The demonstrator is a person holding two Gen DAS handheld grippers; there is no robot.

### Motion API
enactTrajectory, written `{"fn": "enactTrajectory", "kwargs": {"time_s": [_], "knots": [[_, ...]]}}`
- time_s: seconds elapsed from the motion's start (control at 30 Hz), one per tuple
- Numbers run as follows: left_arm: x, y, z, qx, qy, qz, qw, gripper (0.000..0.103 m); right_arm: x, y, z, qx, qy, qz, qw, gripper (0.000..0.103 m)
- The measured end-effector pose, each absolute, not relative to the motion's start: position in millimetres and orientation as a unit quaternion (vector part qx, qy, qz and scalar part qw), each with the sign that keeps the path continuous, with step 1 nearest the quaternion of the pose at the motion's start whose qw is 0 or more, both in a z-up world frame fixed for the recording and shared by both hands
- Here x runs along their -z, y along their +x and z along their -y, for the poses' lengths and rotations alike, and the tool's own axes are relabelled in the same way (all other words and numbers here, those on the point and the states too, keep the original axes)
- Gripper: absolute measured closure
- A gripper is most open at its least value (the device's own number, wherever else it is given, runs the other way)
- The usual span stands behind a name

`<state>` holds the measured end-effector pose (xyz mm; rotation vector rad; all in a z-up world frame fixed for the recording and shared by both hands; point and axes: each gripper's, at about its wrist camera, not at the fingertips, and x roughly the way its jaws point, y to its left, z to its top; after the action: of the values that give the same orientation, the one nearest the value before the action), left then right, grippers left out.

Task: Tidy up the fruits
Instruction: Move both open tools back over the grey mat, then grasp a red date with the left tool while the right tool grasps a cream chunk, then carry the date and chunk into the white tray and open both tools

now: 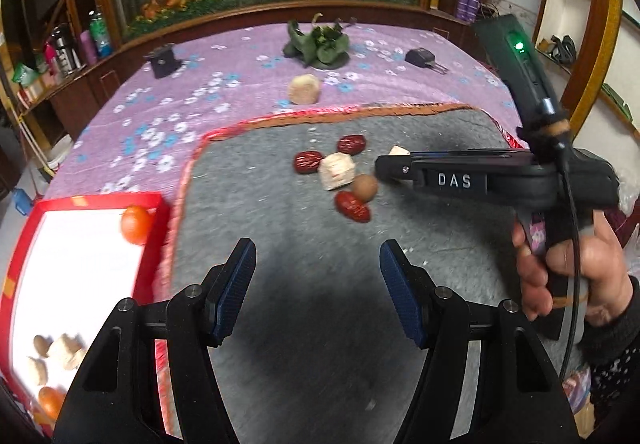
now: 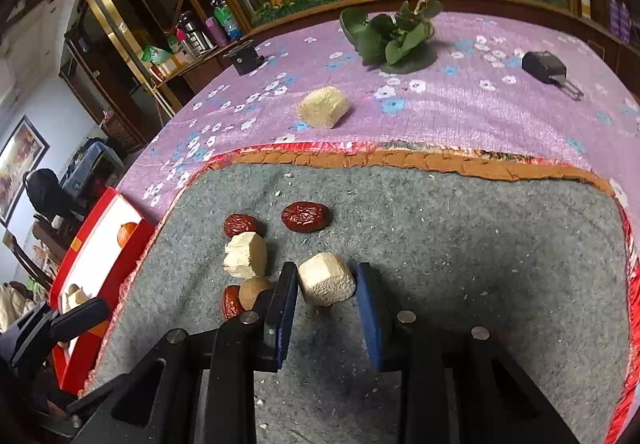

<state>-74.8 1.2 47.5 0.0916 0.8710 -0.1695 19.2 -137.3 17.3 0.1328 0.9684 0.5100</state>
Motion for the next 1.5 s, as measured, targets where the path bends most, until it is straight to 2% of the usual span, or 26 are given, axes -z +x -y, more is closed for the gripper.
{"fn": "enactTrajectory", "kwargs": {"time_s": [0.13,0.3,0.4,0.53,0.6,0.63,0.7,0.77,1.07,1.5], "knots": [[-39.6,-57.4,11.8,0.092,0.048,-0.431,0.896,0.039,-20.0,23.6,156.2,-0.238,0.101,-0.454,0.853,0.074],[-26.4,-37.7,21.0,0.084,0.045,-0.446,0.890,0.056,-21.6,30.8,183.6,-0.226,0.160,-0.452,0.848,0.074],[-20.9,-29.2,22.3,0.081,0.040,-0.452,0.887,0.061,-24.2,31.1,187.6,-0.228,0.177,-0.450,0.845,0.074],[-15.8,-21.5,25.9,0.072,0.038,-0.454,0.887,0.062,-27.3,28.7,185.8,-0.235,0.179,-0.448,0.844,0.074],[-13.3,-18.8,26.4,0.067,0.041,-0.453,0.888,0.070,-27.3,28.4,185.5,-0.238,0.180,-0.448,0.843,0.074],[-12.2,-18.1,24.9,0.066,0.036,-0.451,0.889,0.071,-27.2,28.4,185.5,-0.239,0.181,-0.448,0.842,0.074],[-12.0,-18.1,24.4,0.073,0.038,-0.447,0.891,0.084,-27.4,27.9,185.8,-0.239,0.180,-0.447,0.843,0.074],[-12.0,-19.3,23.5,0.080,0.041,-0.444,0.892,0.088,-27.4,27.6,186.2,-0.238,0.182,-0.446,0.844,0.074],[-25.8,-35.9,-0.5,0.069,0.027,-0.426,0.902,0.088,-28.9,25.3,184.5,-0.245,0.175,-0.440,0.846,0.074],[-77.8,-99.1,-56.8,-0.024,0.032,-0.325,0.945,0.088,-51.1,-4.1,158.3,-0.282,0.113,-0.368,0.879,0.074]]}}
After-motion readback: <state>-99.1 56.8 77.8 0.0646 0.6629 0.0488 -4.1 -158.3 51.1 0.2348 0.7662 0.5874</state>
